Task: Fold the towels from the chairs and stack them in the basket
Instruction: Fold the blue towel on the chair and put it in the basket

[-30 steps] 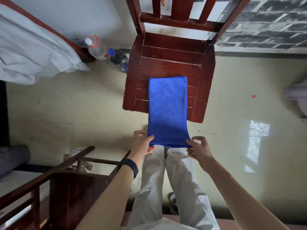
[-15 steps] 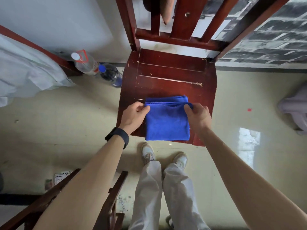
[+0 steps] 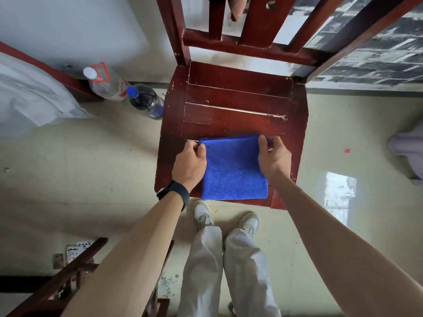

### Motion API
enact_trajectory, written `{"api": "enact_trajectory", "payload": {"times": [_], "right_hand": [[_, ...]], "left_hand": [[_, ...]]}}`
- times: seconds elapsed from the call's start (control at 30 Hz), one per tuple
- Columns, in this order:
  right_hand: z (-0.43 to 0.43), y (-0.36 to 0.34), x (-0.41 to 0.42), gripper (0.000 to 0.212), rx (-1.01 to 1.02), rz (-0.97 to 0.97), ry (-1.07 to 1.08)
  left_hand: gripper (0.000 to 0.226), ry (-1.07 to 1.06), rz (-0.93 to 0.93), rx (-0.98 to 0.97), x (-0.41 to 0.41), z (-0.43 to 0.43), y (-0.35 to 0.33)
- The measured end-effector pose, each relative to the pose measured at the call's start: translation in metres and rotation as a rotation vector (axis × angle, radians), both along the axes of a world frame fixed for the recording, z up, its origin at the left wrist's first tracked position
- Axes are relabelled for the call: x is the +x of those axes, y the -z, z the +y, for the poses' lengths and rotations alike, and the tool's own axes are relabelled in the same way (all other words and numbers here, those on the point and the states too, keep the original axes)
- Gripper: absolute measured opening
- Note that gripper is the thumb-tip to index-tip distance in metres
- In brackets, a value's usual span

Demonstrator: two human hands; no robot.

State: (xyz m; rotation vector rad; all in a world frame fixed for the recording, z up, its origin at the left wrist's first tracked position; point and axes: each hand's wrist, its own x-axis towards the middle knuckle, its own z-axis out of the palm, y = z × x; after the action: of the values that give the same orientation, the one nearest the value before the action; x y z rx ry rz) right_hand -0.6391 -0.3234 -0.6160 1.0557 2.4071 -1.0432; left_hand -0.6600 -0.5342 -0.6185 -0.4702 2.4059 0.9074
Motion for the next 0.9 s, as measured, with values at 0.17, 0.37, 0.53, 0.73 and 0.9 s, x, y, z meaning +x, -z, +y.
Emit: {"api": "enact_trajectory", "payload": {"times": [0.17,0.37,0.53,0.73,0.9], "right_hand": [[-0.002,0.003,-0.003,0.042,0.079,-0.028,-0.016],[-0.003,0.005,-0.002,0.039,0.148,-0.003,-0.069],[0.002,0.008,-0.001,0.039,0.124,0.06,-0.035],[-0.018,-0.002,0.046,0.043,0.396,0.392,-0.323],[-0.027,0.03,0.065,0.062,0.448,0.293,-0.715]], "left_hand": [[0.032,0.013,0.035,-0.104,0.003,0.006,0.001],[0.031,0.004,0.132,-0.104,0.011,0.008,0.003],[0.033,-0.001,0.17,-0.16,0.011,0.016,0.0],[0.045,0.132,0.557,-0.278,0.049,0.024,-0.006],[0.064,0.569,0.435,-0.384,0.075,0.025,0.021]]}}
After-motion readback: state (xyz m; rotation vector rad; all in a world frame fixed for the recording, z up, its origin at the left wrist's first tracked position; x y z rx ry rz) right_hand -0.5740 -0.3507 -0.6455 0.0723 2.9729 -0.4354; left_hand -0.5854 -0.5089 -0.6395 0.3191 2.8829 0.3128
